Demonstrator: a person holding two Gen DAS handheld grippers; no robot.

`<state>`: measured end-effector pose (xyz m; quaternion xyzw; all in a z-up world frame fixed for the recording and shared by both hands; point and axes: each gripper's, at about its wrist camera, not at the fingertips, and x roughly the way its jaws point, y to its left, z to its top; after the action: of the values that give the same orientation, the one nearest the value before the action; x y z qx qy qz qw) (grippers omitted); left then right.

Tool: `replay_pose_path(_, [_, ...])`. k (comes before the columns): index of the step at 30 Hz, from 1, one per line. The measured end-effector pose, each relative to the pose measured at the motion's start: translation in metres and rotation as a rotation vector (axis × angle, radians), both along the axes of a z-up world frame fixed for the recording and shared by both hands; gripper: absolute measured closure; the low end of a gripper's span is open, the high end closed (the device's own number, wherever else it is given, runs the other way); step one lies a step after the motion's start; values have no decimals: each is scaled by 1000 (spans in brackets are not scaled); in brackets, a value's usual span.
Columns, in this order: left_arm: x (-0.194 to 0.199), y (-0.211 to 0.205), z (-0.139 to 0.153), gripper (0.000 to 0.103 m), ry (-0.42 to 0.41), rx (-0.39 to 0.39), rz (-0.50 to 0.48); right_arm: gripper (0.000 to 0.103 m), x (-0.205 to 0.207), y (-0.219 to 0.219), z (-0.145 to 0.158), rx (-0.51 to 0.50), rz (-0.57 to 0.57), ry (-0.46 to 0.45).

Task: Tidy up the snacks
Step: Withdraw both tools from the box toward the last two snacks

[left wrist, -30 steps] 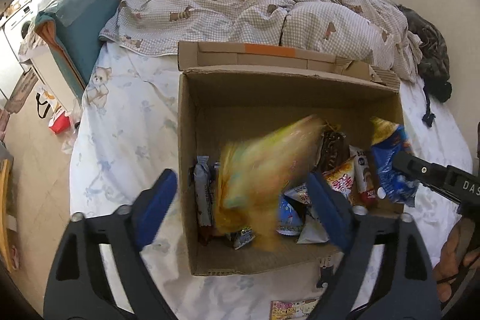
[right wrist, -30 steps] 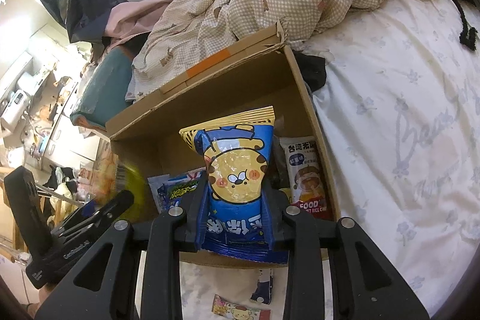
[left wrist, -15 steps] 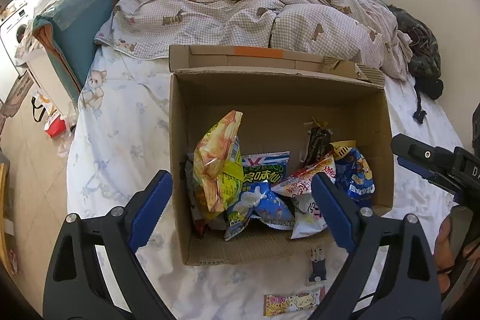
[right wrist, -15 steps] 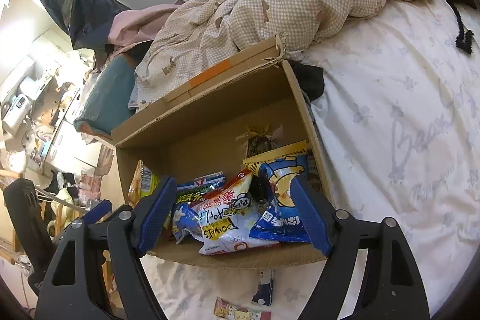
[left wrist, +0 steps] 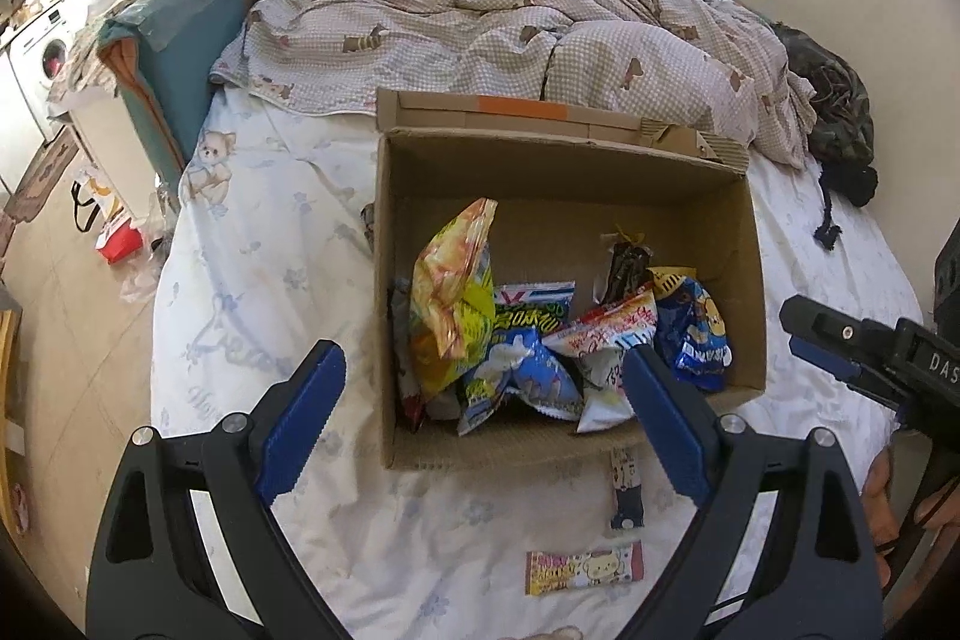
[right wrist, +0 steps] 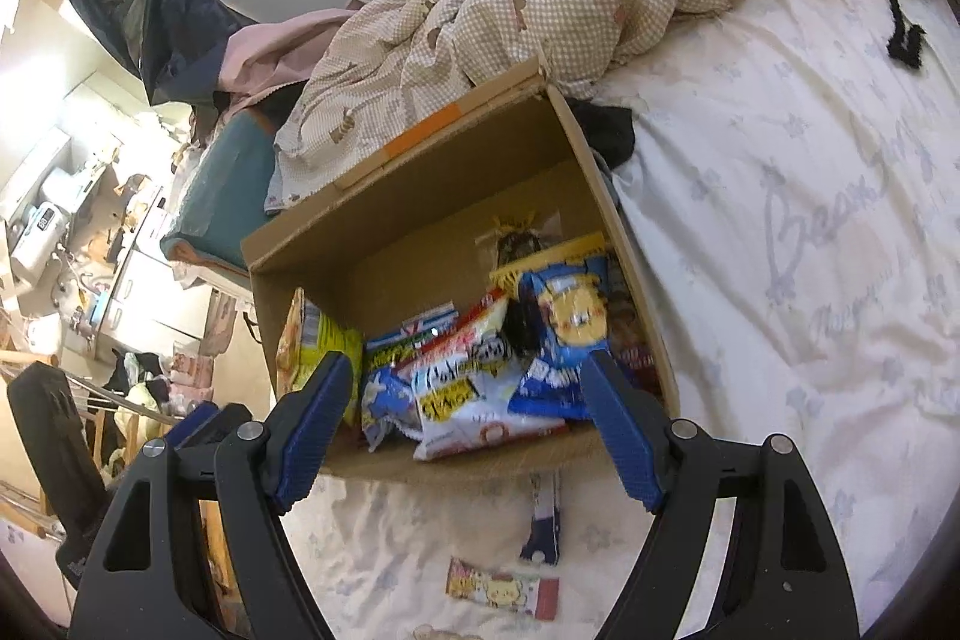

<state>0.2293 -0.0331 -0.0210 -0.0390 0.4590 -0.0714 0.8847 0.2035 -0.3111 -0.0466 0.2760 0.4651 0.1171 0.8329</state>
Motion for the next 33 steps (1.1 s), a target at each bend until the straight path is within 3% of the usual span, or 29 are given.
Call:
replay_pose_path(13, [-39,-2,-30,11,137,-23,22,21,-45,-5,-16,8,-12,86])
replay_pose_path(21, [-50,-25,-62,11,239,-5,-41,21,-70,-28,-31,84,-97,159])
replay_pose_path(26, [-52,-43,-92,11,323,-6,-78,21,-67,-40,-45,131,-137,209])
replay_pose_path(33, [-58,-75,-141,11,484,-15,-144,21,-63,-39,-58,104,-132,259])
